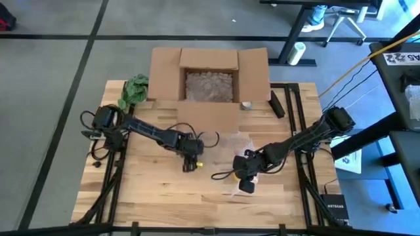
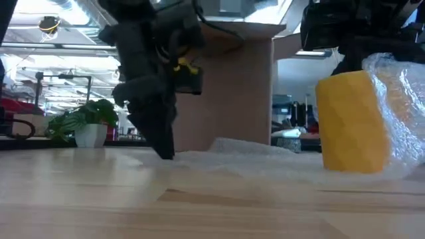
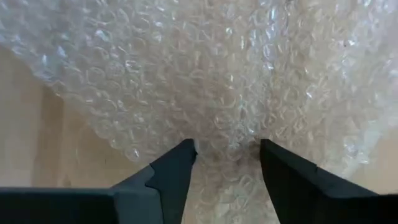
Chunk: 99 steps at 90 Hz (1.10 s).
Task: Wrap mug
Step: Wrap the yellow mug with the bubble wrap
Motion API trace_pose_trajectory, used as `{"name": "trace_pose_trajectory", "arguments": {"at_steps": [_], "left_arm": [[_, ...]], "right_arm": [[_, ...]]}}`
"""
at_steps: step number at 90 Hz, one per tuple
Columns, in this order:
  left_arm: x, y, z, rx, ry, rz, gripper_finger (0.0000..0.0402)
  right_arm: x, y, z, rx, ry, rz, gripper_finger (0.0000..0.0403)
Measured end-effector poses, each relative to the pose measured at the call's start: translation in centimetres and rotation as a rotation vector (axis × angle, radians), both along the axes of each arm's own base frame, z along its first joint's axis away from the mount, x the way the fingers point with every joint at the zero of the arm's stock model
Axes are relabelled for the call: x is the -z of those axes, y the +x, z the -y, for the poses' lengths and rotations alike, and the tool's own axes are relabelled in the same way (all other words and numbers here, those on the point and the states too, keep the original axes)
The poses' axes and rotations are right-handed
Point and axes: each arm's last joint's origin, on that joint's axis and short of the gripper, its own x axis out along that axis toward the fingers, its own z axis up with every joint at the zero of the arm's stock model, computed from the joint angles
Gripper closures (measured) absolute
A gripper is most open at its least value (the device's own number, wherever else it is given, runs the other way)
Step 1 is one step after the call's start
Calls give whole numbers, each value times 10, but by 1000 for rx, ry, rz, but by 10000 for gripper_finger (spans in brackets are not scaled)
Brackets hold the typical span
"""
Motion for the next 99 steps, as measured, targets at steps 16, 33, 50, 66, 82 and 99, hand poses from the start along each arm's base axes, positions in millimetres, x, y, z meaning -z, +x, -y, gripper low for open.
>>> {"name": "trace_pose_trajectory", "arguments": {"at_steps": [16,33,50,66,82,99], "left_arm": [[5,-3,-4,-8,4,-1,231],[-16,-3,-6,11,77,119,231],[-42,7,-34,-30,67,303,229],[-33,6,-53,-83,13,266,204],[-27,4,-58,-100,18,260,181],[-19,-3,-43,-96,-46,224,197]], "right_arm": [[0,0,0,0,0,0,403],[0,0,0,0,-1,1,403],[0,0,0,3,-5,7,403],[0,1,0,3,-4,12,403],[0,1,0,3,-3,14,403],[0,1,0,3,-2,16,403]]}}
